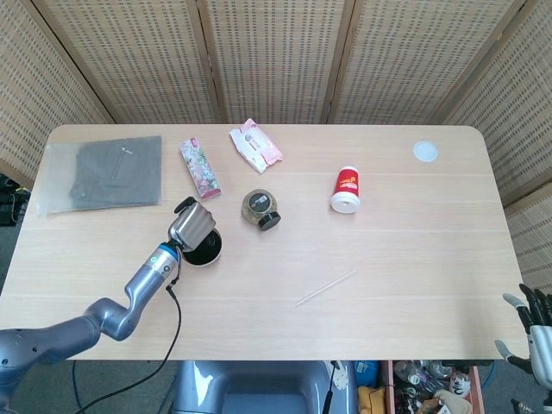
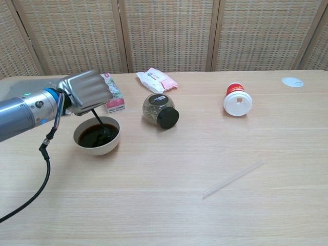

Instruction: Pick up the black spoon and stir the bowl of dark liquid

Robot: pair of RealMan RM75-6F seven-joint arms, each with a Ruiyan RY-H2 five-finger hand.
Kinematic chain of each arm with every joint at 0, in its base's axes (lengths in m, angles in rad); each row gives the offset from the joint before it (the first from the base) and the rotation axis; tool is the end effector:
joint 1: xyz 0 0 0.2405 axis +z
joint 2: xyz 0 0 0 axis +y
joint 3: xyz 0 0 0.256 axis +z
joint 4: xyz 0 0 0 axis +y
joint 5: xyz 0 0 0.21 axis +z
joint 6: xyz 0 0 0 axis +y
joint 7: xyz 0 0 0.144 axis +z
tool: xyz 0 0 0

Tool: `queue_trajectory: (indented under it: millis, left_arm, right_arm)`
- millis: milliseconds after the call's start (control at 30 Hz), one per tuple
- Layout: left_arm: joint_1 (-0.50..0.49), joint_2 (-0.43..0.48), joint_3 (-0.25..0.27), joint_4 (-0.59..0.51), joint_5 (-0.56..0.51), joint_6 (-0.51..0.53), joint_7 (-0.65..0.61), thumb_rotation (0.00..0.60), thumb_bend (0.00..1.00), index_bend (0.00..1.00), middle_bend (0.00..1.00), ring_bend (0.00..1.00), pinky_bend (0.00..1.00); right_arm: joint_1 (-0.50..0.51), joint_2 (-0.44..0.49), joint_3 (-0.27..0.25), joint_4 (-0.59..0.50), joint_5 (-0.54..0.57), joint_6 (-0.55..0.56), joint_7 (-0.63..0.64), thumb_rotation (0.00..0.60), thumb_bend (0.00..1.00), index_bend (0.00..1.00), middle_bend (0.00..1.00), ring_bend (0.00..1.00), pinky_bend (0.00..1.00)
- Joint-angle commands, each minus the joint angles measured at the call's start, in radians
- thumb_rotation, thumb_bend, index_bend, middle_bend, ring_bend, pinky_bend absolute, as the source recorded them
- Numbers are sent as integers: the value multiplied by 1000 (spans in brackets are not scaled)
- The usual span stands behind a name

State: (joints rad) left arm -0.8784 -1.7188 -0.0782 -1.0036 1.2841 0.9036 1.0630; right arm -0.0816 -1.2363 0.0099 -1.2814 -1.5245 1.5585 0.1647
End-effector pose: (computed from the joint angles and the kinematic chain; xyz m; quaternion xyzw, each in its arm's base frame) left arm -0.1615 0.3929 -0.0483 -0.8346 0.1053 -0.1170 0.5279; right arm -0.3811 -0.1151 0.1579 0.5687 -0.4042 0.3402 0.6305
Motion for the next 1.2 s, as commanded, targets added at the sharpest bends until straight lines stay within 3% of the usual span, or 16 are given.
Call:
queue_trajectory:
  millis: [33,367,800,1200]
  left_arm:
    - [11,20,10,-17,4,8,-10,600,399,755,812,692,707]
    - [49,101,50,-137,40,48,-38,600,399,758,813,692,707]
    - [55,88,39,-160,7,51,-2,600,400,746,800,692,707]
    - [49,63,25,-169,-46,46,66,600,399,638,786,686,707]
  right_arm:
    - [1,0,0,-1,-2,0,-1,600,357,243,154,0,0]
    - [2,1,-1,-4,-11,8,-1,600,357,243,155,0,0]
    - [-3,3,-1,-5,-13,16,1,600,357,243,155,0,0]
    - [-6,5,-1,-7,-10,18,1,600,357,243,156,0,0]
